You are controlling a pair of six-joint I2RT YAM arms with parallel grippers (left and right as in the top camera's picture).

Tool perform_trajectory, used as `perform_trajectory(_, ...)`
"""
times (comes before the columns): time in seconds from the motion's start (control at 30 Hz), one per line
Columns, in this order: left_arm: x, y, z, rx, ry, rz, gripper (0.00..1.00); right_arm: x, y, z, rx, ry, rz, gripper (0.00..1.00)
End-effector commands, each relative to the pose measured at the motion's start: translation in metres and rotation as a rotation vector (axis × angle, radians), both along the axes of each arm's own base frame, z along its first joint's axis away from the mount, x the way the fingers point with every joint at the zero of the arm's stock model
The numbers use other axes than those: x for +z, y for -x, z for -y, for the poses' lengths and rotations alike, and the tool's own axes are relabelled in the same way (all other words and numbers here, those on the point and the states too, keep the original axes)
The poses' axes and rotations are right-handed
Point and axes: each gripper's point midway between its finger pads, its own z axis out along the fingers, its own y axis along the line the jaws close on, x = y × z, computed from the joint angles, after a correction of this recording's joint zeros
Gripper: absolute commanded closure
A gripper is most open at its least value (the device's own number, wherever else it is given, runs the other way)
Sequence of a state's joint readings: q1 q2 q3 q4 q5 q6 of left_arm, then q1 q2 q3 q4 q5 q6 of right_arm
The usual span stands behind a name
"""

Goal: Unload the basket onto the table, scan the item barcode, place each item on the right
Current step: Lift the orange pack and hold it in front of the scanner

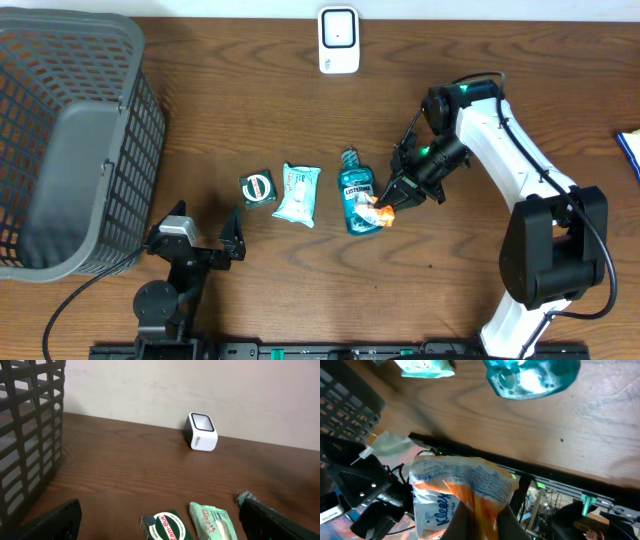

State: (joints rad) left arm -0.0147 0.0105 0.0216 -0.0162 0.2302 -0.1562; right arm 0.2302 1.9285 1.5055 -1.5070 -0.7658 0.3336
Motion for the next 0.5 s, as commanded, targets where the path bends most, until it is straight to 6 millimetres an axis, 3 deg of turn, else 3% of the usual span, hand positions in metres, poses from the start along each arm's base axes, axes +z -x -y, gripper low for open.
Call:
perform_trajectory(0.0,-0.015,0.001,0.001,-0.009,-0.009,-0.041,0.02,0.008,-0.008,-0.004,-0.029,-0.034,0.024,0.99)
perform_trajectory(0.27,-0.015,0.001,0.001,-0.009,-0.009,-0.042,0.02,0.004,-0.023,-0.009,-0.024,-0.055,0.11,0.99)
perform_trajectory(0.47,-0.015,0.001,0.001,-0.009,-0.009,-0.041,0.02,-0.006,-0.069,-0.021,0.003,-0.083,0.37,0.99)
